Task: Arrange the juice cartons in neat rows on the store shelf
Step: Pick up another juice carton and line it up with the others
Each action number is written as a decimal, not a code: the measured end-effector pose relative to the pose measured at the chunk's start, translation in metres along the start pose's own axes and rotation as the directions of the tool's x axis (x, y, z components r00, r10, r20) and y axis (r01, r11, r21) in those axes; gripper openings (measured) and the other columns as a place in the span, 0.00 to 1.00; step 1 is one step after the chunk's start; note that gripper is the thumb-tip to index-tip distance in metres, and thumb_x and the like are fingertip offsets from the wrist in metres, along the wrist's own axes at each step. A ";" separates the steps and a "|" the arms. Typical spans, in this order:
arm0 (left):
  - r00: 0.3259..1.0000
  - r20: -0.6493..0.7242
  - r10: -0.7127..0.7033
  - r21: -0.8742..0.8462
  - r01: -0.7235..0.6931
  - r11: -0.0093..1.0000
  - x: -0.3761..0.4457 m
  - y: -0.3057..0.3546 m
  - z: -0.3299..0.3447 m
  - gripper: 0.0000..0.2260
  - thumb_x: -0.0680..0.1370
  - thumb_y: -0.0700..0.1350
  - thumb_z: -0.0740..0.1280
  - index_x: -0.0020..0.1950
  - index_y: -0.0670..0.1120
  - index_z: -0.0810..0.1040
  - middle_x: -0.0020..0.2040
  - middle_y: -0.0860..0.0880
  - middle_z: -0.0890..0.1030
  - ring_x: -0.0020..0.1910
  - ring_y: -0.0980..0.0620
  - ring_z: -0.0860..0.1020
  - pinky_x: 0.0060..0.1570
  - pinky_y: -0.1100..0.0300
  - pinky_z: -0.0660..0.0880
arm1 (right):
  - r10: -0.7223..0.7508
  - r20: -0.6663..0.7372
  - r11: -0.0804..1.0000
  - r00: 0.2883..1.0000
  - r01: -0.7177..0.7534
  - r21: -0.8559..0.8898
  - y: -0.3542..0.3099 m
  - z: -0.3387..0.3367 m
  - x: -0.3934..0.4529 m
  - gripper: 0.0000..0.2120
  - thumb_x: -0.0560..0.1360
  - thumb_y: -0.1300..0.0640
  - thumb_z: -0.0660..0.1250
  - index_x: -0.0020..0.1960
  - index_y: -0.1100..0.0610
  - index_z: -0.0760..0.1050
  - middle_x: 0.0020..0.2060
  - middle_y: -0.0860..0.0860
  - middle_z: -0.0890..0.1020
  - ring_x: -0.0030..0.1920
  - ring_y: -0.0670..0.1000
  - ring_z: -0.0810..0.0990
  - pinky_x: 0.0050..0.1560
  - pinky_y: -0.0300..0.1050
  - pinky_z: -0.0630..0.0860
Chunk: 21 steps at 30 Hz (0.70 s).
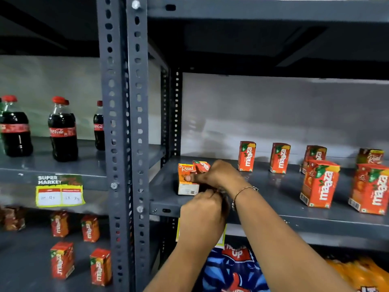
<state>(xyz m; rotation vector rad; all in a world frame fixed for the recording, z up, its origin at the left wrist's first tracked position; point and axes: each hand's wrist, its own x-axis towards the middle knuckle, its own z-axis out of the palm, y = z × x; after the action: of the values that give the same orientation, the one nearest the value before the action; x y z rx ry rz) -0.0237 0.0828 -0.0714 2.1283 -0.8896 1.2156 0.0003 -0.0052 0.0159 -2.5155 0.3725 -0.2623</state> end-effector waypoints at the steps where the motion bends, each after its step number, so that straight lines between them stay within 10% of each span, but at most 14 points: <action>1: 1.000 -0.006 -0.008 0.003 0.008 1.000 0.000 0.000 0.000 0.10 0.69 0.46 0.59 0.32 0.47 0.77 0.29 0.51 0.80 0.26 0.53 0.77 0.21 0.64 0.67 | -0.010 0.032 1.000 0.999 0.009 0.028 -0.002 -0.001 -0.003 0.24 0.62 0.36 0.75 0.35 0.55 0.73 0.33 0.49 0.78 0.39 0.51 0.79 0.39 0.43 0.72; 6: 0.999 0.024 -0.044 0.026 0.043 0.999 -0.001 0.001 -0.002 0.10 0.71 0.48 0.62 0.33 0.48 0.78 0.29 0.51 0.80 0.26 0.53 0.77 0.22 0.64 0.68 | -0.107 0.148 0.970 0.983 0.071 0.234 -0.001 -0.006 -0.012 0.12 0.64 0.48 0.78 0.34 0.53 0.78 0.30 0.44 0.81 0.31 0.43 0.78 0.33 0.38 0.70; 10: 0.995 0.068 -0.069 0.024 0.068 0.997 -0.002 0.002 -0.001 0.03 0.66 0.46 0.70 0.33 0.48 0.79 0.29 0.51 0.80 0.27 0.54 0.78 0.22 0.63 0.67 | -0.183 0.164 0.925 0.969 0.113 0.363 0.009 0.005 -0.011 0.21 0.57 0.56 0.83 0.48 0.55 0.82 0.43 0.48 0.87 0.45 0.47 0.85 0.54 0.45 0.79; 21: 0.989 0.124 0.079 0.072 -0.088 0.993 0.008 0.029 -0.003 0.09 0.71 0.48 0.63 0.33 0.47 0.78 0.30 0.50 0.79 0.29 0.51 0.77 0.25 0.59 0.69 | -0.217 -0.169 0.843 0.961 0.272 0.463 0.029 -0.025 -0.034 0.22 0.56 0.59 0.83 0.47 0.50 0.79 0.44 0.51 0.86 0.47 0.50 0.85 0.55 0.50 0.81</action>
<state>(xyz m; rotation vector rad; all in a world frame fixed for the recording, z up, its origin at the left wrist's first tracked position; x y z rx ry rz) -0.0437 0.0643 -0.0591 2.2673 -1.0086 1.1900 -0.0443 -0.0308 0.0163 -2.0485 0.0116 -0.5279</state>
